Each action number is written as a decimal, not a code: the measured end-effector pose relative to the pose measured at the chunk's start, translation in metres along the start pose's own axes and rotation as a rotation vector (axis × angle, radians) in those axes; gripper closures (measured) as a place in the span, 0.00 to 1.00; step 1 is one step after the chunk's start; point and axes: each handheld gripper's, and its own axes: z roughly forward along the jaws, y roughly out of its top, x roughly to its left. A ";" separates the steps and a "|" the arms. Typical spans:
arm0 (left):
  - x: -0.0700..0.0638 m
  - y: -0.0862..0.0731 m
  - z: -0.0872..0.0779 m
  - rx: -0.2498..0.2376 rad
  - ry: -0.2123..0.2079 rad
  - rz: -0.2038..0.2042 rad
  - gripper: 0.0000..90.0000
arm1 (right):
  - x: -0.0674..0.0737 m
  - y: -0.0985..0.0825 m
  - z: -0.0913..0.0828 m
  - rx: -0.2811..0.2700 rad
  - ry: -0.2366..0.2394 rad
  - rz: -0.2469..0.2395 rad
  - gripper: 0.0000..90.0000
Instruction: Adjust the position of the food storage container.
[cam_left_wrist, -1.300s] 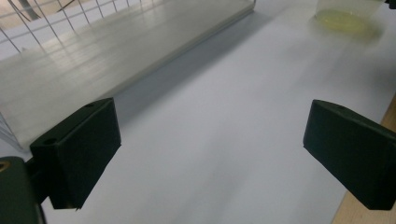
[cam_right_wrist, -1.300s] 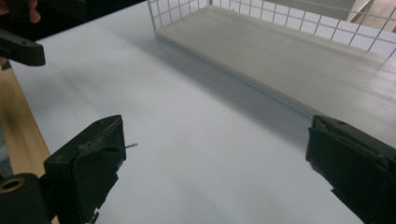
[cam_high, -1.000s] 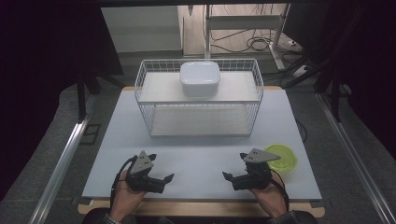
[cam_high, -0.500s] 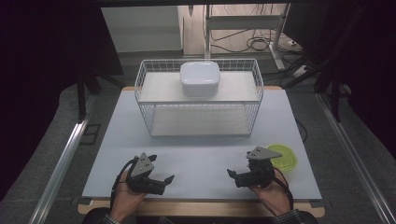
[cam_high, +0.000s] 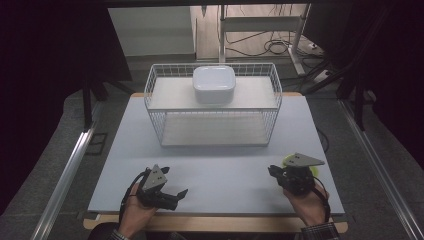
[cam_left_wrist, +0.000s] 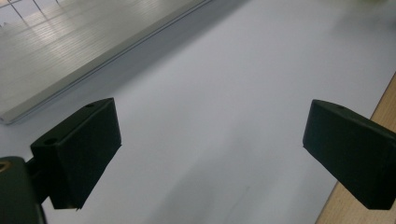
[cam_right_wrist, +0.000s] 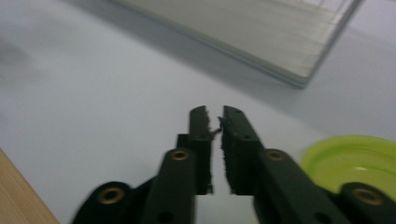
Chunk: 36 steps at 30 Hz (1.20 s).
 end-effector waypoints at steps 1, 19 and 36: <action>0.000 0.000 0.000 0.000 -0.001 0.000 0.04 | -0.005 -0.001 -0.004 -0.011 -0.018 0.009 1.00; 0.002 0.000 -0.002 -0.012 0.015 -0.013 0.05 | -0.073 -0.036 -0.050 -0.023 -0.228 0.248 1.00; 0.006 -0.003 0.001 0.004 0.009 -0.034 0.05 | -0.102 -0.045 -0.040 0.028 -0.323 0.244 1.00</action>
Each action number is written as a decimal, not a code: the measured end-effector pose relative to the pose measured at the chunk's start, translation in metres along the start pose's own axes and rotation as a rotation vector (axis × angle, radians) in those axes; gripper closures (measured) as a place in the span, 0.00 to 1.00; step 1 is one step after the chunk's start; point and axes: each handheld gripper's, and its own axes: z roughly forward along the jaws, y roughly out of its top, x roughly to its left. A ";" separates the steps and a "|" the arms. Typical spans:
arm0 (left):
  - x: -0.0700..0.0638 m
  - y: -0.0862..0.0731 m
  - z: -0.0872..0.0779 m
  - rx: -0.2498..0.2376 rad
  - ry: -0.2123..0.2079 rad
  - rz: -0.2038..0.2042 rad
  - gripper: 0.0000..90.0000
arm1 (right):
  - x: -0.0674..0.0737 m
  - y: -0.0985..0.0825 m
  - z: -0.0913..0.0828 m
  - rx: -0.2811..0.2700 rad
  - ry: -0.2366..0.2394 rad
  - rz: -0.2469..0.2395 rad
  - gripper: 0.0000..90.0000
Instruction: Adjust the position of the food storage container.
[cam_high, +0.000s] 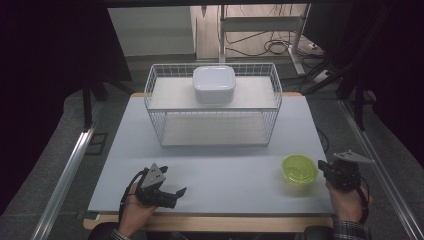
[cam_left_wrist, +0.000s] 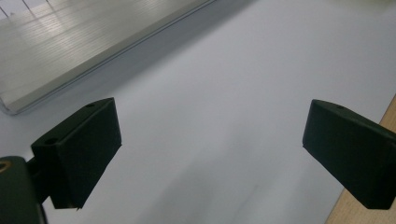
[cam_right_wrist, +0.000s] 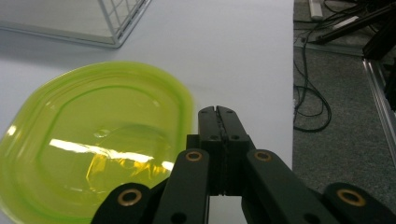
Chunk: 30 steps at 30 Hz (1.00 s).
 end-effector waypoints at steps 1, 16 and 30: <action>0.000 0.000 0.000 0.002 0.000 0.001 0.05 | -0.001 0.000 0.001 0.000 0.010 0.006 1.00; -0.002 0.000 0.002 0.018 -0.004 0.012 0.05 | 0.010 -0.002 0.008 0.052 0.089 0.016 1.00; -0.003 0.000 0.004 0.029 -0.009 0.023 0.05 | 0.043 -0.001 0.016 0.098 0.193 -0.018 1.00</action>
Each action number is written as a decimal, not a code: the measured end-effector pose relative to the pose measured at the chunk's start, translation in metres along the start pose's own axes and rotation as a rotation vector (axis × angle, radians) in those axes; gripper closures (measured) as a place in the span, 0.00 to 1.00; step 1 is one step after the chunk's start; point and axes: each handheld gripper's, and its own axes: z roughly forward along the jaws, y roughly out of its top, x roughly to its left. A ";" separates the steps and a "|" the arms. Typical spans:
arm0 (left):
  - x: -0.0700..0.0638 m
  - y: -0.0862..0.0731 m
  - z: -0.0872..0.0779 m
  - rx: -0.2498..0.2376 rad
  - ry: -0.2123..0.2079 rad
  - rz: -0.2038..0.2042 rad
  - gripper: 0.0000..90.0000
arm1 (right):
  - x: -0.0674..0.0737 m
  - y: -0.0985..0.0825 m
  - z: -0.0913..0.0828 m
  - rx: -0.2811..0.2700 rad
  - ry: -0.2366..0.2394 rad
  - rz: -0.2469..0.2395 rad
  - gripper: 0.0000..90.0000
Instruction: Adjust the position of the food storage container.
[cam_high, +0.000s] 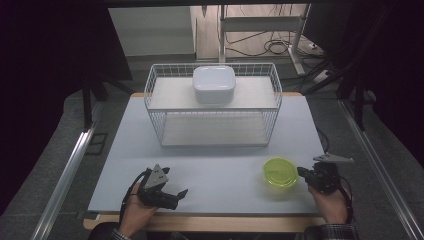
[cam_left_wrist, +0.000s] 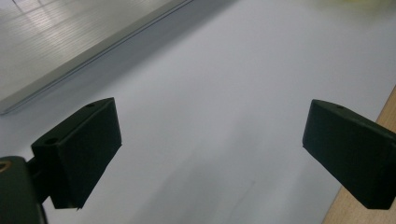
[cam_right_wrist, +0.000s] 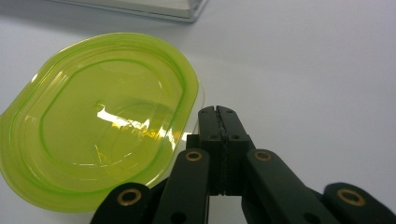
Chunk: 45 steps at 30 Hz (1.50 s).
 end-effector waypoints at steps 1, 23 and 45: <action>0.000 0.000 0.000 0.000 0.000 0.001 0.05 | 0.002 0.001 0.001 0.002 0.006 -0.004 1.00; -0.001 0.000 0.002 0.008 -0.011 0.009 0.05 | 0.037 0.007 0.028 0.074 0.104 -0.057 1.00; -0.003 0.000 0.005 0.024 -0.015 0.021 0.05 | 0.038 0.000 0.038 0.117 0.218 -0.012 1.00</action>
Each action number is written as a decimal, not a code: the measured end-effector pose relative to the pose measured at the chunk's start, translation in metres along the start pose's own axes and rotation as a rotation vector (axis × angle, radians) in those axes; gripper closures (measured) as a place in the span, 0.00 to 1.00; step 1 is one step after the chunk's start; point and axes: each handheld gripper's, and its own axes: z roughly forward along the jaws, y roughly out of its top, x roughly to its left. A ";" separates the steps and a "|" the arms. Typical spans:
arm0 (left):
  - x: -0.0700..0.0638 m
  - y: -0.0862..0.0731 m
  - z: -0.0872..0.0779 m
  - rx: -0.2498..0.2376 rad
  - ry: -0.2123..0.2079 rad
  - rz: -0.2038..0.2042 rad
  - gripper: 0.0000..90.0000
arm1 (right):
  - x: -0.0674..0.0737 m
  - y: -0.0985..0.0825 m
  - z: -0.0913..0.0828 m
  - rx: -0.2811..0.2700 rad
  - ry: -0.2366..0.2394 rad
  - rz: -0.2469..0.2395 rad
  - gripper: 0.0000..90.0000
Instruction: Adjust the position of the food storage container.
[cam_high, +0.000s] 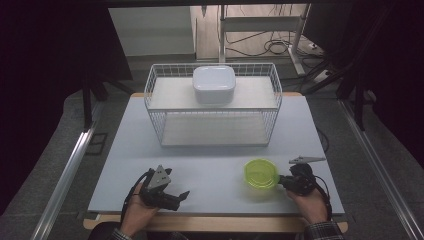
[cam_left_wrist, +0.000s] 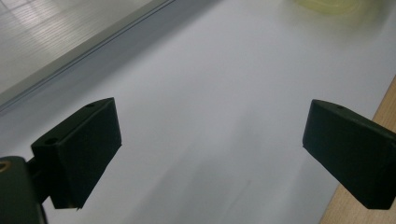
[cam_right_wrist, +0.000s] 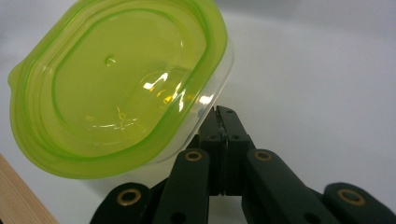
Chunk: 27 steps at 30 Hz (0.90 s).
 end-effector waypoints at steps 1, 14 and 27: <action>0.000 0.000 0.000 0.001 -0.001 0.001 0.05 | 0.001 0.001 0.002 -0.003 0.006 -0.006 1.00; -0.001 0.000 0.002 0.009 0.001 0.006 0.05 | 0.021 0.014 0.027 0.003 0.097 -0.036 1.00; -0.001 0.000 0.003 0.016 0.001 0.008 0.05 | 0.046 0.023 0.049 0.031 0.164 -0.065 1.00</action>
